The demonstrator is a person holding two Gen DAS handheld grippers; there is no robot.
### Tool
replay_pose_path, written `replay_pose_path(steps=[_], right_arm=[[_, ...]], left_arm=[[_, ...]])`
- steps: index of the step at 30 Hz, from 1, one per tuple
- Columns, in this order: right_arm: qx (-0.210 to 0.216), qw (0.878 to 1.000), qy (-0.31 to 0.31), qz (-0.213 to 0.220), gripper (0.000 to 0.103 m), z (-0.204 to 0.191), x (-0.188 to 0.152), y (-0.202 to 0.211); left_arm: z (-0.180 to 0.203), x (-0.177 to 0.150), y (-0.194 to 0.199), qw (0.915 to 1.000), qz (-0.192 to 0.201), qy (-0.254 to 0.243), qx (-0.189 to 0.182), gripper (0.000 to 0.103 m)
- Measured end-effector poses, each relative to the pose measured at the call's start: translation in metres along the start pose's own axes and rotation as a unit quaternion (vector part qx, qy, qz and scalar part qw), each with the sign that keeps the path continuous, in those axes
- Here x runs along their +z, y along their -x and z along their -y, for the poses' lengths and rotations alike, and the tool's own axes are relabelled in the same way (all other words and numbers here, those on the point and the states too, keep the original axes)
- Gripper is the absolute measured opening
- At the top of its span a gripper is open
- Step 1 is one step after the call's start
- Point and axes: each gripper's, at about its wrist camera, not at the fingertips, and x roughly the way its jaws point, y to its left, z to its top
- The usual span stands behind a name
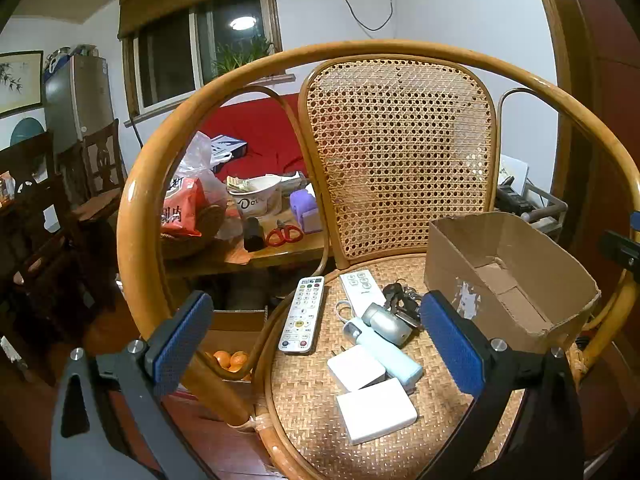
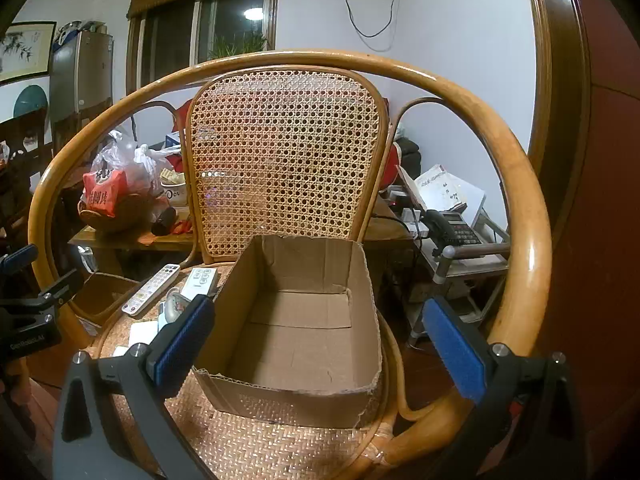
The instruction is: Organize rigid objects
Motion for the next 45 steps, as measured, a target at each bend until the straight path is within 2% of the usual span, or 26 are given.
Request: replay_pose_path(steps=[45], right_arm=[[-0.009, 1.000, 0.006, -0.006, 0.103, 0.0070, -0.0046, -0.0024]], left_arm=[[0.0049, -0.0029, -0.0075, 1.0000, -0.007, -0.004, 0.004, 0.103]])
